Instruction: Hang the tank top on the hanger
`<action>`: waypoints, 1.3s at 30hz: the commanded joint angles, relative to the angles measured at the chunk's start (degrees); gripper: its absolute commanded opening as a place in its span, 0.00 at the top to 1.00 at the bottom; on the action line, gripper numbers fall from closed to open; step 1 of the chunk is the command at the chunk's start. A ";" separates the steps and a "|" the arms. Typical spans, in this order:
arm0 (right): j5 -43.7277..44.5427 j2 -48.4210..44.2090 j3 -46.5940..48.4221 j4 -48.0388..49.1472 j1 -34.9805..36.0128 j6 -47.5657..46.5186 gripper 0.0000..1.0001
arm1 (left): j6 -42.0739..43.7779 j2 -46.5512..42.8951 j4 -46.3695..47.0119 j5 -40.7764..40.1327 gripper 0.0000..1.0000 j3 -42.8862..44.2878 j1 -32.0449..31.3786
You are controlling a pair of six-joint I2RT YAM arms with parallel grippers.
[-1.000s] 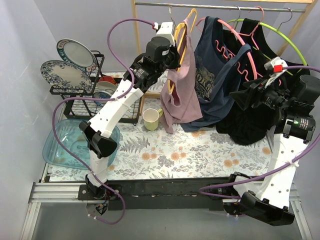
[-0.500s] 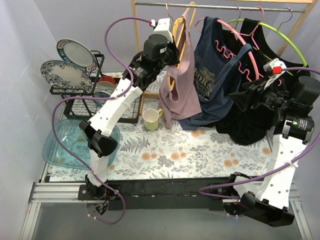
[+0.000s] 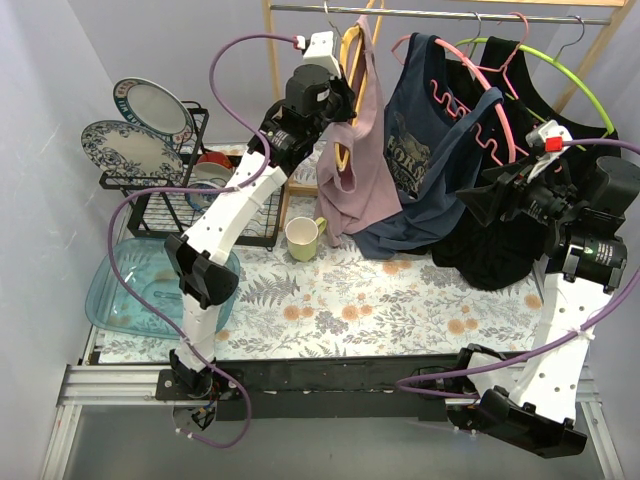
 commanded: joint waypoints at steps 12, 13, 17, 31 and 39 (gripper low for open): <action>-2.05 -1.69 -1.50 1.93 -0.33 1.16 0.20 | -1.75 -0.20 3.64 2.24 0.78 0.98 2.11; -2.14 -1.69 -1.58 1.93 -0.33 0.99 0.20 | -1.75 -0.38 3.47 2.50 0.68 0.98 2.11; -1.70 -1.96 -1.94 1.49 -0.33 0.29 0.20 | -2.36 -2.31 2.33 4.08 0.29 0.45 2.11; 4.89 -3.80 -1.23 -4.66 -0.33 -7.27 0.20 | -6.67 -18.48 -1.28 14.01 0.02 -10.00 2.11; 20.07 -8.80 -2.98 -0.29 -0.33 -3.24 0.04 | -3.16 -36.46 1.70 17.45 0.02 -27.80 2.11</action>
